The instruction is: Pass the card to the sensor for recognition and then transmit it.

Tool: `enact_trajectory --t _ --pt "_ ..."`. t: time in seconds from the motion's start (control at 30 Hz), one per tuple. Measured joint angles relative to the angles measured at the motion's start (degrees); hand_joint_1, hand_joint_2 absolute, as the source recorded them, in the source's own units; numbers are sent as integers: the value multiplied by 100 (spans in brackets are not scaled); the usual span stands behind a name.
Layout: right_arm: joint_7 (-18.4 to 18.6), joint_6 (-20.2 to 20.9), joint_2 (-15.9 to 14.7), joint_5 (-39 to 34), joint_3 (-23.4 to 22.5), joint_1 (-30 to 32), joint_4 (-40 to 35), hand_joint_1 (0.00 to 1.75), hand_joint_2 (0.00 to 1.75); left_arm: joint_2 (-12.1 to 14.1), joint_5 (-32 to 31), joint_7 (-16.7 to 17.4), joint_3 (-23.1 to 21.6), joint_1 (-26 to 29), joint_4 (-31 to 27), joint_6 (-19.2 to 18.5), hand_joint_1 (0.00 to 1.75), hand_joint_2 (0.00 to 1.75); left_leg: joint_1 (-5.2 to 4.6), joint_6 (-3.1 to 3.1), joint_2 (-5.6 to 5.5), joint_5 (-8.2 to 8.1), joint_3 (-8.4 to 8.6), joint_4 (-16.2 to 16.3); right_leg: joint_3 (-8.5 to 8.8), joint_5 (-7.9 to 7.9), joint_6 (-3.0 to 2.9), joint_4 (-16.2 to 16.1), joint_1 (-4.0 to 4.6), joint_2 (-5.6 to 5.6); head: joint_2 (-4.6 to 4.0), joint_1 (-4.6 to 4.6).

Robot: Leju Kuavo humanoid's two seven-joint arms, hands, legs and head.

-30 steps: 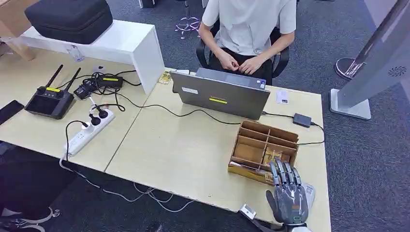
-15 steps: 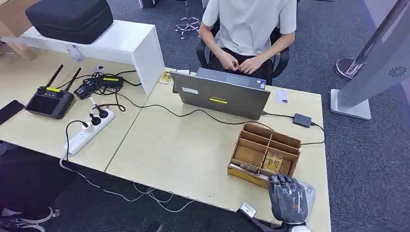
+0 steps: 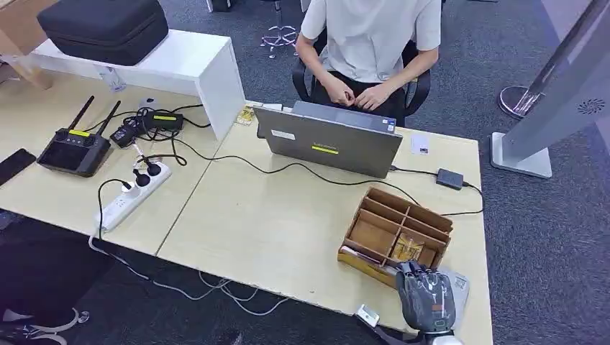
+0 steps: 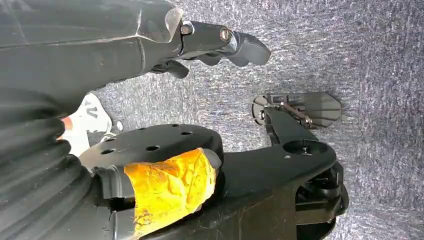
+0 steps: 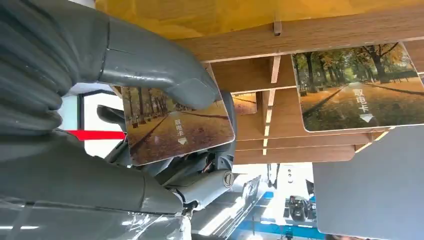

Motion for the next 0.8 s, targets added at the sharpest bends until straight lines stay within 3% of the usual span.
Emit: enact_trajectory --t 0.53,0.7,0.8 --pt "72 -2 -2 15 -68 -183 -116 175 175 33 -118 -63 0 0 0 120 0 175 0 0 1 1 -4 0 1 5 2 1 0 2 0 0" --pt "237 169 -26 -312 -50 -1030 -219 175 175 37 -308 4 0 -1 0 22 0 175 0 5 14 15 -7 0 -3 23 -2 2 0 13 0 2" --pt "542 1100 -37 -429 33 -2259 36 175 175 28 -431 7 -13 -10 0 -92 0 175 -2 -2 39 42 -26 1 -41 56 -4 5 -2 45 0 -2"
